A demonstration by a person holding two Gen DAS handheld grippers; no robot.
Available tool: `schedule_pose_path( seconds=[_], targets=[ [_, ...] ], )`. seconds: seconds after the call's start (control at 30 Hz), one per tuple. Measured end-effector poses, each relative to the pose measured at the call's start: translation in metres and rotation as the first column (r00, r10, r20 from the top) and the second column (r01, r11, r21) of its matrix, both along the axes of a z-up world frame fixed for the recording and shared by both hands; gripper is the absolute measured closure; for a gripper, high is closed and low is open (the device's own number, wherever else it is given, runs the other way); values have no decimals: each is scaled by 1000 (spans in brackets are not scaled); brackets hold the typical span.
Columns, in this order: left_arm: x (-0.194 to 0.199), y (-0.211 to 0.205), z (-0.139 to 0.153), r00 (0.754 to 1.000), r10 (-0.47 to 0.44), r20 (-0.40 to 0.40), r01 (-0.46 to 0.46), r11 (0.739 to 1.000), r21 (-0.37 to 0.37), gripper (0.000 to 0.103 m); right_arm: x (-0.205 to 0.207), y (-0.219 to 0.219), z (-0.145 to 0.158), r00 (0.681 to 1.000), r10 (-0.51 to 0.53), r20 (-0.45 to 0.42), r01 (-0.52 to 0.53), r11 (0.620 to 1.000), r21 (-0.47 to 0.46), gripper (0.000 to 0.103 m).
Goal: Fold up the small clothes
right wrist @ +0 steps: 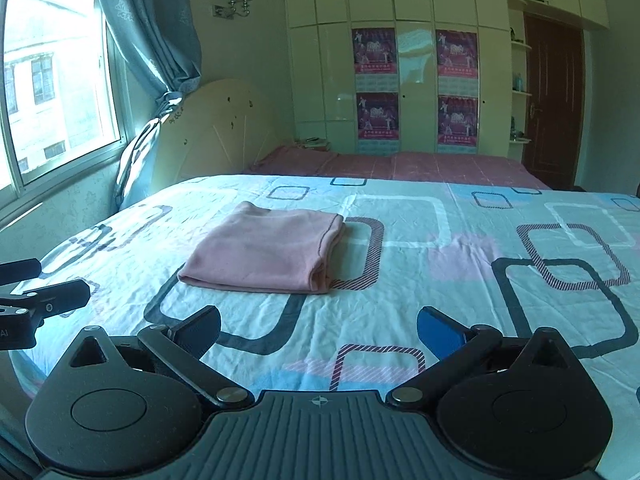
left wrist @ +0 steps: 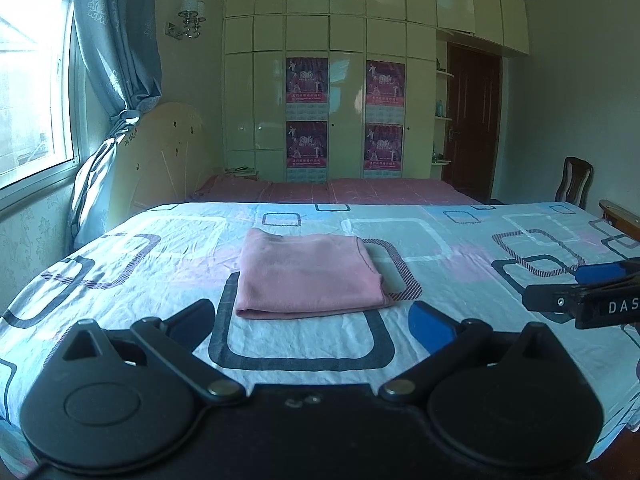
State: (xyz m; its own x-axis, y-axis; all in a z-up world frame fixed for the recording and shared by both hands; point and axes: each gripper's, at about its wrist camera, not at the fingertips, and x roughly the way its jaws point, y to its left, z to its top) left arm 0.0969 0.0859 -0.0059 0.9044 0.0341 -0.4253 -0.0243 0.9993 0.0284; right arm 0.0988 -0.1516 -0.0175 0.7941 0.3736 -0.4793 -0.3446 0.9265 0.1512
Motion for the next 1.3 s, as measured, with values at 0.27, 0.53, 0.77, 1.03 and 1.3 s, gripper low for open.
schedule_pose_path(
  seconds=[0.27, 0.53, 0.77, 1.03, 1.3],
  targets=[
    [-6, 0, 5, 1000, -6, 17, 6, 1000, -1, 1, -3, 3, 6, 1000, 13, 16, -13, 1000, -4, 0],
    [-5, -3, 4, 1000, -17, 18, 17, 1000, 10, 1, -3, 2, 7, 1000, 10, 17, -10, 1000, -4, 0],
    [-4, -4, 4, 1000, -22, 16, 22, 1000, 14, 1, -2, 0, 7, 1000, 11, 14, -11, 1000, -4, 0],
    [-2, -4, 4, 1000, -18, 15, 17, 1000, 17, 1, -1, -1, 8, 1000, 19, 19, -20, 1000, 5, 0],
    [-1, -4, 3, 1000, -14, 15, 14, 1000, 16, 1, 1, -3, 8, 1000, 21, 12, -21, 1000, 4, 0]
  ],
)
